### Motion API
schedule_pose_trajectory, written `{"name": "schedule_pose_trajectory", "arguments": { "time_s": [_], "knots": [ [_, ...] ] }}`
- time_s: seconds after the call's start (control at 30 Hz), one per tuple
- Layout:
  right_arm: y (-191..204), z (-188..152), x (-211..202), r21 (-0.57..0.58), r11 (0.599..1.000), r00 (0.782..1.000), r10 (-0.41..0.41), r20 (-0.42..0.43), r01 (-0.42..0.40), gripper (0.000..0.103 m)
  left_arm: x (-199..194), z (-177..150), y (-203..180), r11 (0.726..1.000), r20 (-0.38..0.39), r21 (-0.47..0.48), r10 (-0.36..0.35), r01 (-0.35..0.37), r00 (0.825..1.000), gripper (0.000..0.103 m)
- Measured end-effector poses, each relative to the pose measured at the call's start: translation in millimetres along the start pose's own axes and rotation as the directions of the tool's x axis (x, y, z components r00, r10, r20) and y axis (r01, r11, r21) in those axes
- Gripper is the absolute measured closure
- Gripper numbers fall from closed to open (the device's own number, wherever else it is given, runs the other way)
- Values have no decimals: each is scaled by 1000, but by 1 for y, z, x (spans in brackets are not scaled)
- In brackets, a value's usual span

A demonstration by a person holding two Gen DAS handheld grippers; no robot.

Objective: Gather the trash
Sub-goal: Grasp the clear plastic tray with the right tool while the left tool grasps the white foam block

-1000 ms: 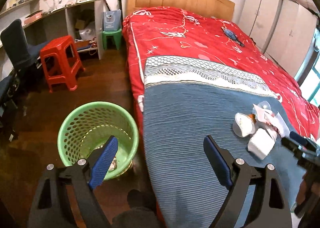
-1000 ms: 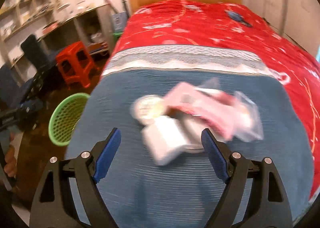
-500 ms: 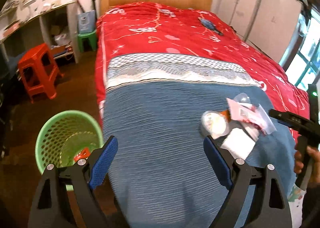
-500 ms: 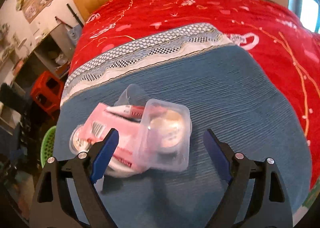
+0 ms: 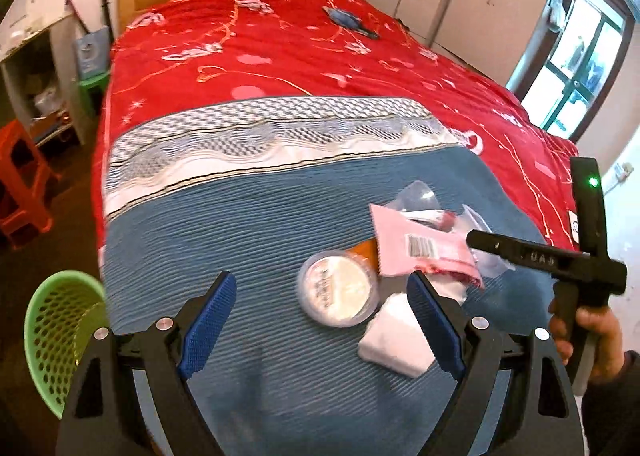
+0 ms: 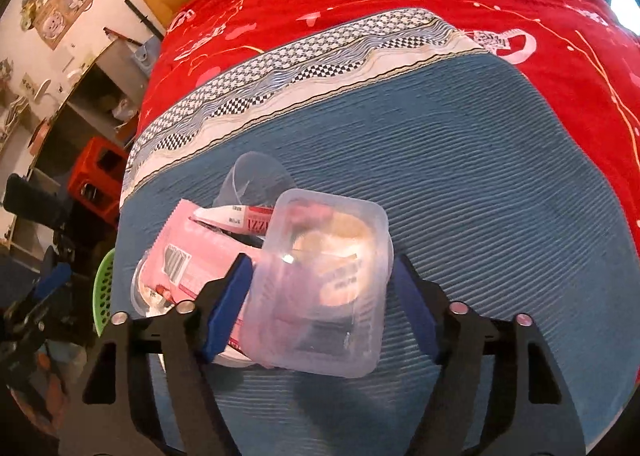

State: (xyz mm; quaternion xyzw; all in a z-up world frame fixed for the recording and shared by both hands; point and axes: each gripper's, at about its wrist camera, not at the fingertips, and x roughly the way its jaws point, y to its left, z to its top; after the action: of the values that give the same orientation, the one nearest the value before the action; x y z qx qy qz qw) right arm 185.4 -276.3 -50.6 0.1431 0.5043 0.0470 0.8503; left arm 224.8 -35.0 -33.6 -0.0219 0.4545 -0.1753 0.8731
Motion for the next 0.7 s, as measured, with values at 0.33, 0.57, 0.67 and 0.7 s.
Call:
{"name": "schedule_pose_trajectory", "arguments": {
  "time_s": [0.33, 0.57, 0.67, 0.7],
  "knots": [
    [0, -7, -22, -57, 998, 998, -12, 62, 16, 43, 45, 27, -21, 995, -75, 4, -98, 98, 992, 23],
    [-3, -17, -46, -71, 997, 995, 7, 102, 0, 43, 25, 8, -32, 986, -62, 74, -142, 146, 988, 23],
    [-4, -22, -53, -70, 997, 994, 20, 109, -12, 43, 15, -11, -40, 977, -70, 113, -171, 179, 983, 22],
    [-4, -24, -55, -71, 997, 994, 23, 111, -15, 43, 14, -18, -43, 975, -74, 133, -167, 176, 983, 20]
  ]
}}
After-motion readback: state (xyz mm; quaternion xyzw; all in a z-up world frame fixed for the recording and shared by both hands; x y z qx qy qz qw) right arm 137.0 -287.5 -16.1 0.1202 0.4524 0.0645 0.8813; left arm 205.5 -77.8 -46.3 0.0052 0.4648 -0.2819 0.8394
